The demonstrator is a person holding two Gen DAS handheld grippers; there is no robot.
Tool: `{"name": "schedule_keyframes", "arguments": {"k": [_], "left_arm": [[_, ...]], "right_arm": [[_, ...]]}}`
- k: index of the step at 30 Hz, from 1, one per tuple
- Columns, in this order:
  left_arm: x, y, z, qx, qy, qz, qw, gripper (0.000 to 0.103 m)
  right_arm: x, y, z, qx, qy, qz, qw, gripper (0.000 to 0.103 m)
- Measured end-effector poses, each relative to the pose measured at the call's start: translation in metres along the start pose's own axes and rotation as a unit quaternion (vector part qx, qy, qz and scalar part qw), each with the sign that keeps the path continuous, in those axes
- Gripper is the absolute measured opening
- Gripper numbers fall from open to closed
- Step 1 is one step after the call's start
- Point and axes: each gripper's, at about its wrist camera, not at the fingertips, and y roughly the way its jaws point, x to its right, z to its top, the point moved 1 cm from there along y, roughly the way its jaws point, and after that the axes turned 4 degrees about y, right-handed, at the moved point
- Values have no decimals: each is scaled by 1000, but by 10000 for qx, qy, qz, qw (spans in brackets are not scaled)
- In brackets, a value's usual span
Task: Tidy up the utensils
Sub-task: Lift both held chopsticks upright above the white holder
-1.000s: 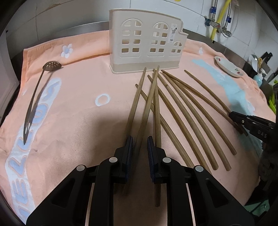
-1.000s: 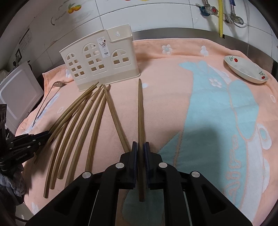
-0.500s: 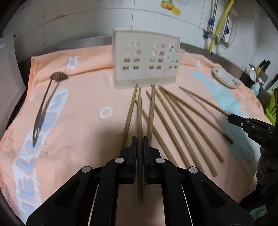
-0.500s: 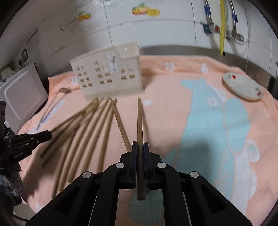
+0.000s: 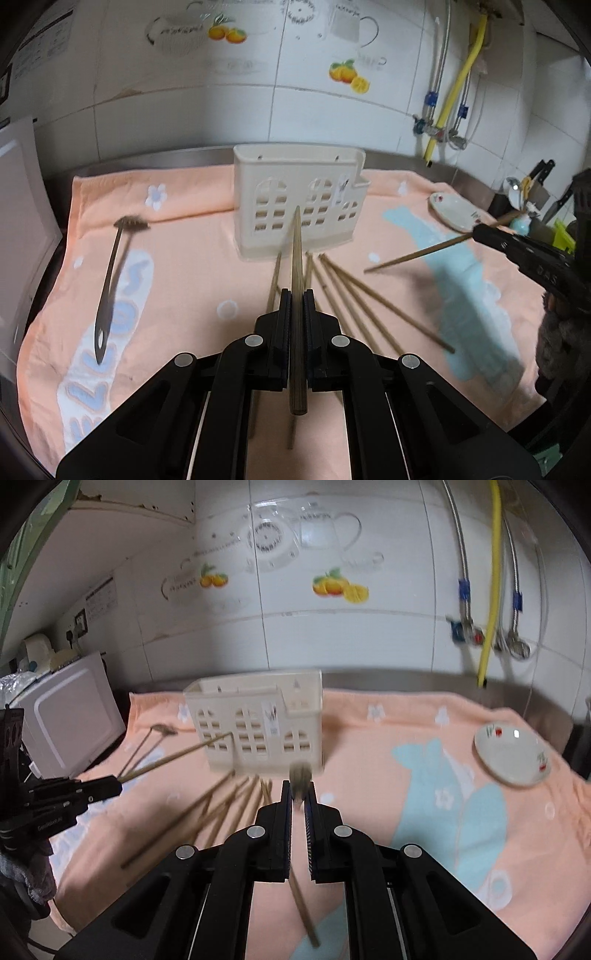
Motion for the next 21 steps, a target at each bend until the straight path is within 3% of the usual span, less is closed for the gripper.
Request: {"name": "schedule_keyframes", "arguments": {"k": [15,21], "left_arm": [[-9,-67,52,521,272,105,9982,5],[-17,-53,81,112,457,128,9988,5]], "right_arm": [[-16,-16,96,938,-547,-101,9940,7],[-25,-8,125,1213,-651,-108,9904,7]]}}
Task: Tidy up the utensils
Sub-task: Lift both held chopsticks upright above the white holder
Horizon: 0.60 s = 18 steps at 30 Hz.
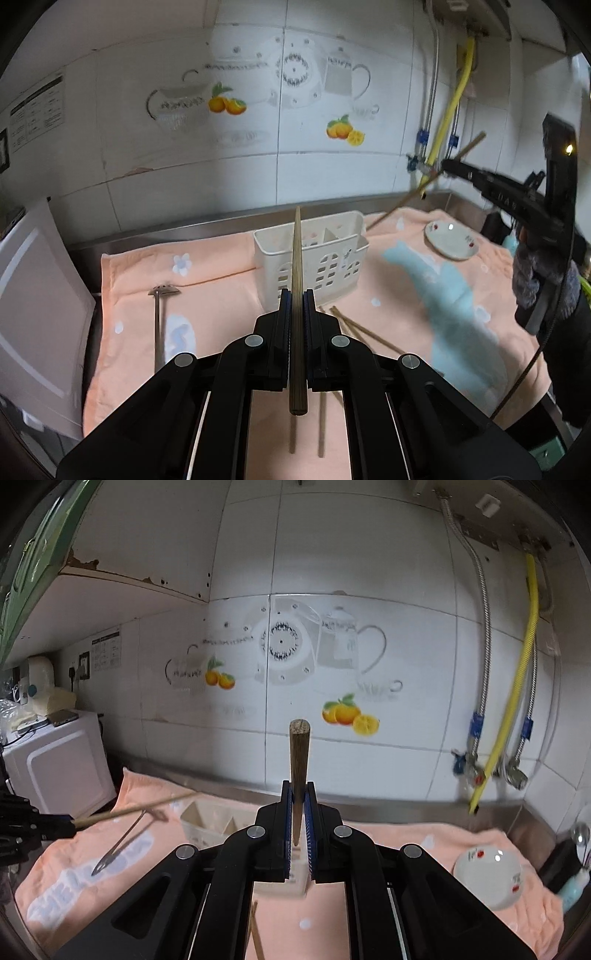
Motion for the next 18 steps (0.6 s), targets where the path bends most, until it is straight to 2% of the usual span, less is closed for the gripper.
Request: {"name": "schedule_keyframes", "arguments": {"k": [8,13,18], "left_arm": [[-5,38,21,-724,279,223,9967,5],[-14,58,28,-1108,200,97,9936,5],[-22,69,38,-1307,63,-95,9914,5]], "right_arm": [[-4,42,6,-171,25,60,9998,7],[-5,62,3,-364,41,81,9993,7],[-5,76,0,-584,35,75,9983,7]]}}
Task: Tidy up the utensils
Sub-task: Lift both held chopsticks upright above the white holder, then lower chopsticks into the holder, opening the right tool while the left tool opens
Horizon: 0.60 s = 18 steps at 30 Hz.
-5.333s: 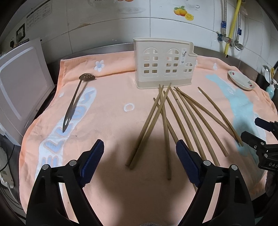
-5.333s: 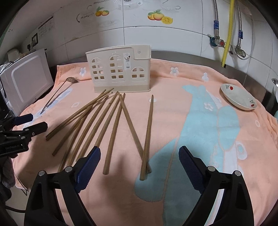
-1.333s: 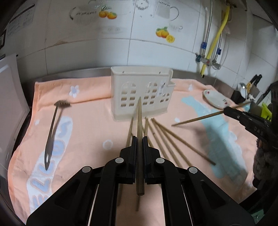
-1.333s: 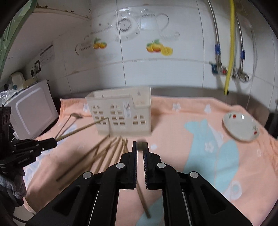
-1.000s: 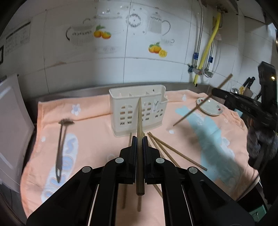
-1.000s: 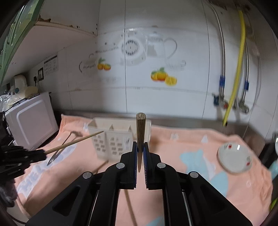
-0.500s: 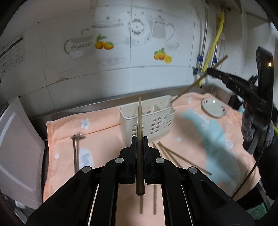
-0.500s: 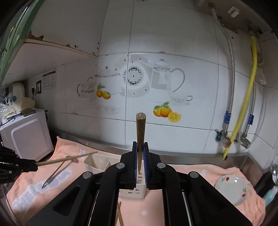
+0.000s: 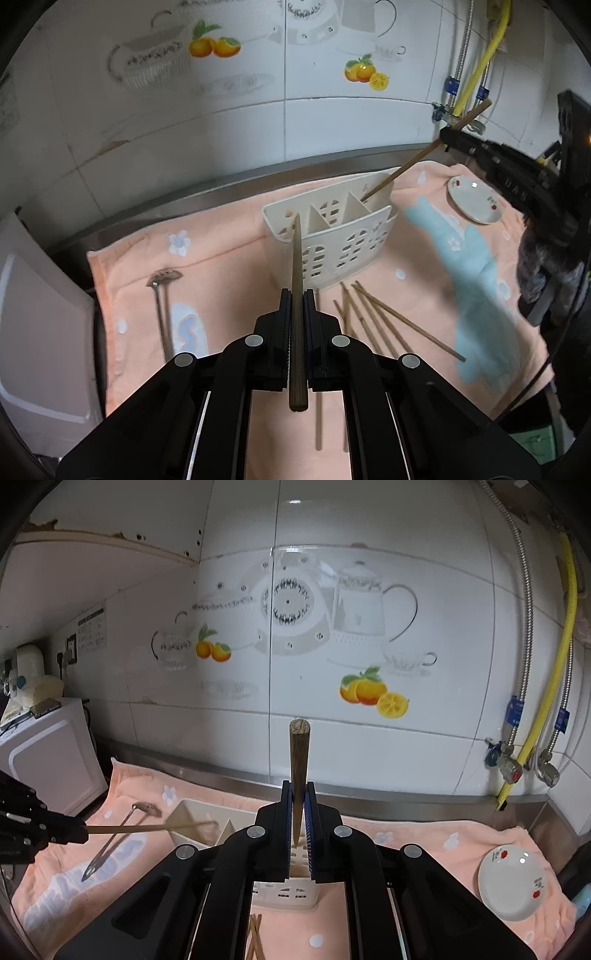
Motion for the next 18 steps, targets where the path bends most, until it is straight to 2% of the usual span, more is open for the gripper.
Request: {"name": "schedule_keyframes", "arguments": {"k": [7,13,18], "left_arm": [[-5,7,13,-60,-208,-145,9997,6],[-11,3,22,256,-541,-411,9974,7],[-16,2,27,600,-811,-579,9932,9]], "right_arm": [[2,11,-2,-130,29,-44,9999,7],[3,12,-4,-128,52,-65,9999,8],[4,7,-5,-86,67,-82,9999,18]]}}
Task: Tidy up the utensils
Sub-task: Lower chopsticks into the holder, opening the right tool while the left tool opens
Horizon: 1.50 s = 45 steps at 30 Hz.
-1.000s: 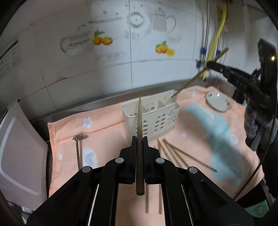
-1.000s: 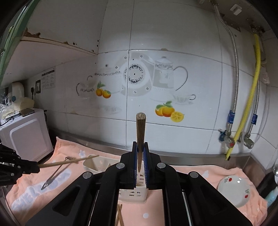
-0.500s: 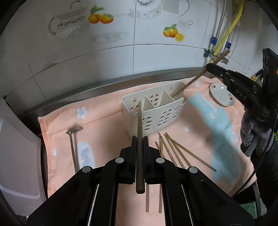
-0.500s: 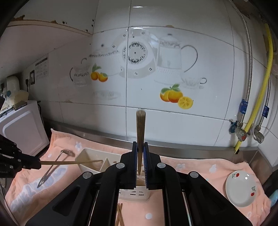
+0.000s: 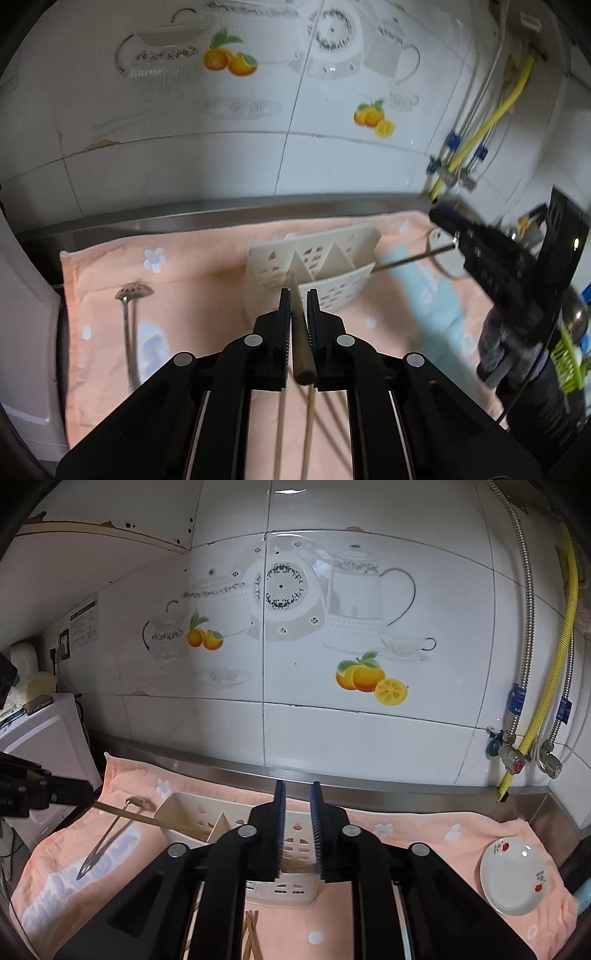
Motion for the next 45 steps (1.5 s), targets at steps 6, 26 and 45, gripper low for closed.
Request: {"name": "schedule_keyframes", "arguments": {"k": [6,26,45], "left_arm": [[-1,-14,-2,460,-65,21,9989,33],[14,-20,-89,544,379,620,9959,39],[40,56,-207,-721,832,271,9936,23]], "right_arm": [[7,-16,-4,111,70,7,9999,25],[5,-75,-86,-129,253,247,9993,37],[10,-82,-167,-807,389,140,9959,37]]}}
